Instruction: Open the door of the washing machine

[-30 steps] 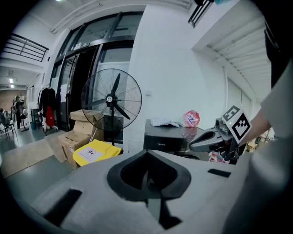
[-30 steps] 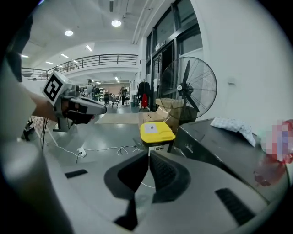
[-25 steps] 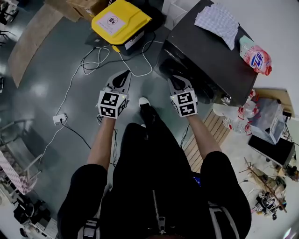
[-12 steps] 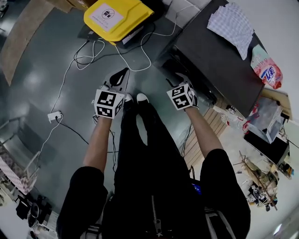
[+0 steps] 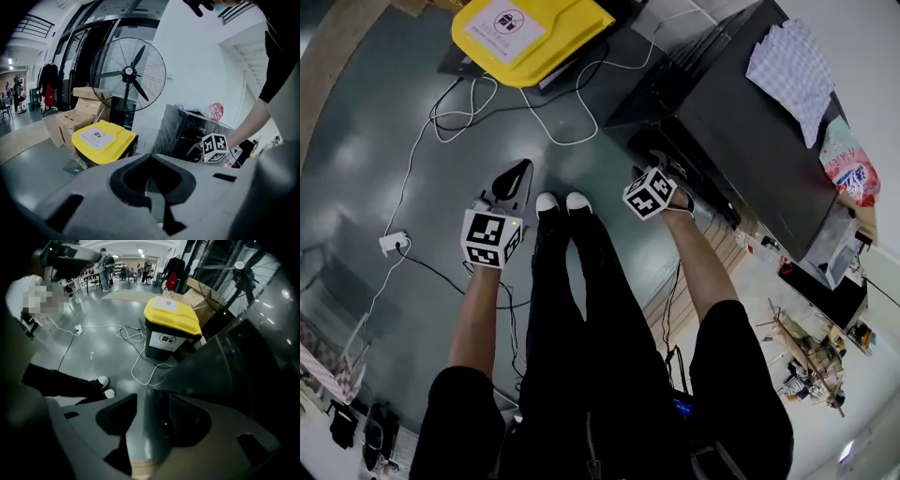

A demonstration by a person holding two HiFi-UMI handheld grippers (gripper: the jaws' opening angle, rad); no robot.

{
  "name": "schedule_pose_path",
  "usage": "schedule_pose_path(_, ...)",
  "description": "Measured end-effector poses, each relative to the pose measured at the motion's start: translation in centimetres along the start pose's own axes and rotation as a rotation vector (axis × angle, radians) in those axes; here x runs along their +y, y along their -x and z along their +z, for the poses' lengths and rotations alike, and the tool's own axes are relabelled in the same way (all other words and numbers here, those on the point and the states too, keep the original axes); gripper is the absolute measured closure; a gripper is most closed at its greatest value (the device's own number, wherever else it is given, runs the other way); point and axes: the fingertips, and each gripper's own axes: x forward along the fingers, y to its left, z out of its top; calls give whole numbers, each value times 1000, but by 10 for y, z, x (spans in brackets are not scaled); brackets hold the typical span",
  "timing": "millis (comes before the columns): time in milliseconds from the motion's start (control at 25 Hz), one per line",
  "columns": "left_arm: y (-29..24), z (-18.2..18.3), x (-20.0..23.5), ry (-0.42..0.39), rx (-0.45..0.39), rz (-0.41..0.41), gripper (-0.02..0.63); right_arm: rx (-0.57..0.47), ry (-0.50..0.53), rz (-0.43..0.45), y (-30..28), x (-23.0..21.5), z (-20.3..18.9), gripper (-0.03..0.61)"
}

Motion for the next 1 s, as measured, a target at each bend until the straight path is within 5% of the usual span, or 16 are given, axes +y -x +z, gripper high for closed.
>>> schedule_pose_path(280,-11,-42,11,41,55,-38,614,180,190,-72,-47,-2,-9,339)
schedule_pose_path(560,-19,-67,19,49,78,-76,613,400,276,-108,-72,-5,-26,327)
schedule_pose_path(800,-12,-76,28,53,71,-72,614,521,422,-173,-75,-12,-38,445)
schedule_pose_path(1000,-1,-76,54,73,35,-25,614,517,407,-172,-75,-13,-34,456)
